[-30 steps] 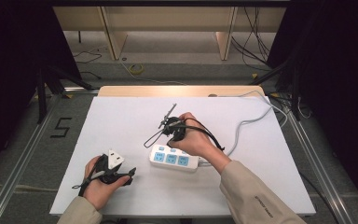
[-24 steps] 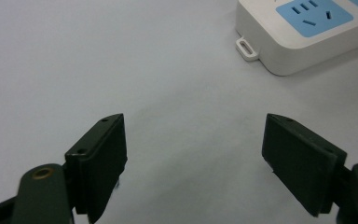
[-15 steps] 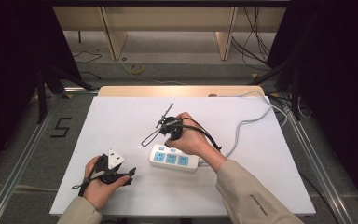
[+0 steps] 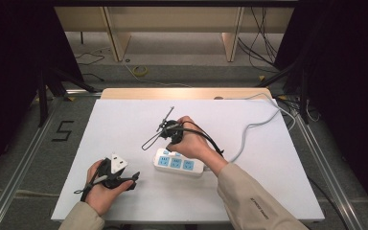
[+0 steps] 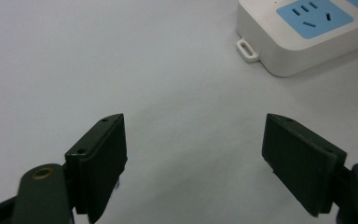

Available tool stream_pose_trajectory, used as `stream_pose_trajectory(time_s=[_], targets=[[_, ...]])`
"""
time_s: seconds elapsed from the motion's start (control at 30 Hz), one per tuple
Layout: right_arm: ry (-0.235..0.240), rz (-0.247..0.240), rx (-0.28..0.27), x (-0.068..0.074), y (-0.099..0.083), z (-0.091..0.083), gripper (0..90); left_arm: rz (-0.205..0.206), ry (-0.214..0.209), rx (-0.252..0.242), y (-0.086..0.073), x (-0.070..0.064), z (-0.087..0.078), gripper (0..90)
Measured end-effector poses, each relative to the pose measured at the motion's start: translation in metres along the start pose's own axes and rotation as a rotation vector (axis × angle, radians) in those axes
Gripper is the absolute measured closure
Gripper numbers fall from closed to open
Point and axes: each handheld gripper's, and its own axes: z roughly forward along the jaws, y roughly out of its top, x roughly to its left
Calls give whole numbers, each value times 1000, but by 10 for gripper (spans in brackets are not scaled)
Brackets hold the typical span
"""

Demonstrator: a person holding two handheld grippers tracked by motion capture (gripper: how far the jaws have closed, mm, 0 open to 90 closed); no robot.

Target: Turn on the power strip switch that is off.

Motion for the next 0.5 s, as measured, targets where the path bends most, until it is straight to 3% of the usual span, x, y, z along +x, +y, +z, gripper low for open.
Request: stream_pose_trajectory(time_s=[0.5], targets=[[7, -1, 8, 1, 9, 13, 900, 2, -2, 0, 0, 0, 0, 219]])
